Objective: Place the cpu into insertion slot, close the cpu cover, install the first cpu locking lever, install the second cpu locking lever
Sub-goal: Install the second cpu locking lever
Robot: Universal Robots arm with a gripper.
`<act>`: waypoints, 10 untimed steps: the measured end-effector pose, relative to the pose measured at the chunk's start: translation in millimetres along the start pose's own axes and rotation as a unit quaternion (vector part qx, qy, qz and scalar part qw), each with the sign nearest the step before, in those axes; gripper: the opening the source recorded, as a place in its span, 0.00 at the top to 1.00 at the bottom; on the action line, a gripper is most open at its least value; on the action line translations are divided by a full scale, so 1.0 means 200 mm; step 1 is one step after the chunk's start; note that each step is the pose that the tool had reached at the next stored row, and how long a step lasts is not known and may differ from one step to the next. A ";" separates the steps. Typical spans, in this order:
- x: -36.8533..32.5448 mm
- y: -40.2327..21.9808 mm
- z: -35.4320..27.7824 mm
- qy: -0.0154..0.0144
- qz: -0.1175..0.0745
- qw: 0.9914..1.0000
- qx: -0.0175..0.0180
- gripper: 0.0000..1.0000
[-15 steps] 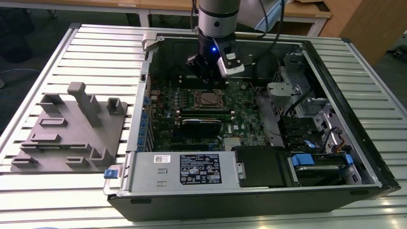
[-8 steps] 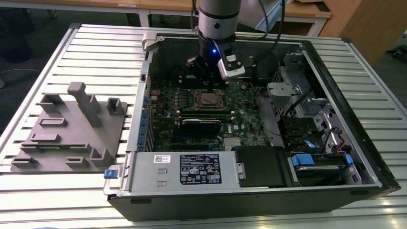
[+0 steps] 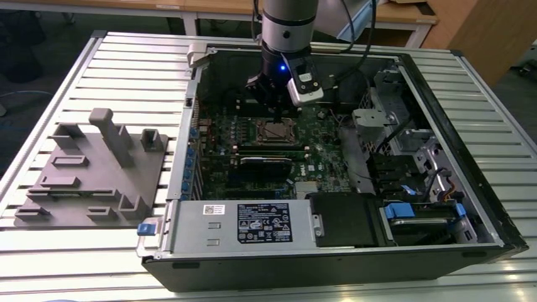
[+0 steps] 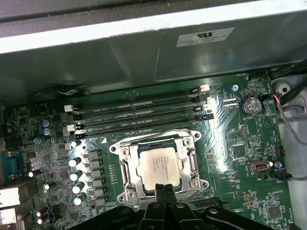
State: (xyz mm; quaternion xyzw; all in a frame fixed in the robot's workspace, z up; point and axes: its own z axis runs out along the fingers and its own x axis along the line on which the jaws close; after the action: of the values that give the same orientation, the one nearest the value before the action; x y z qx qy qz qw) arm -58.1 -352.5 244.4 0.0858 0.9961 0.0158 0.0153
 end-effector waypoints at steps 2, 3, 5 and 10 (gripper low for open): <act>0.000 -0.002 0.000 0.000 0.000 1.000 0.000 0.89; -0.001 -0.004 0.000 0.000 0.000 1.000 0.000 0.89; -0.002 -0.010 0.000 0.000 0.000 1.000 0.000 0.89; -0.006 -0.034 -0.001 0.000 0.000 1.000 0.000 0.89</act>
State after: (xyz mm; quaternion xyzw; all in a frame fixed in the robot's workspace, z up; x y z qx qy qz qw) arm -58.1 -359.5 244.4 0.0859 0.9961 0.0158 0.0153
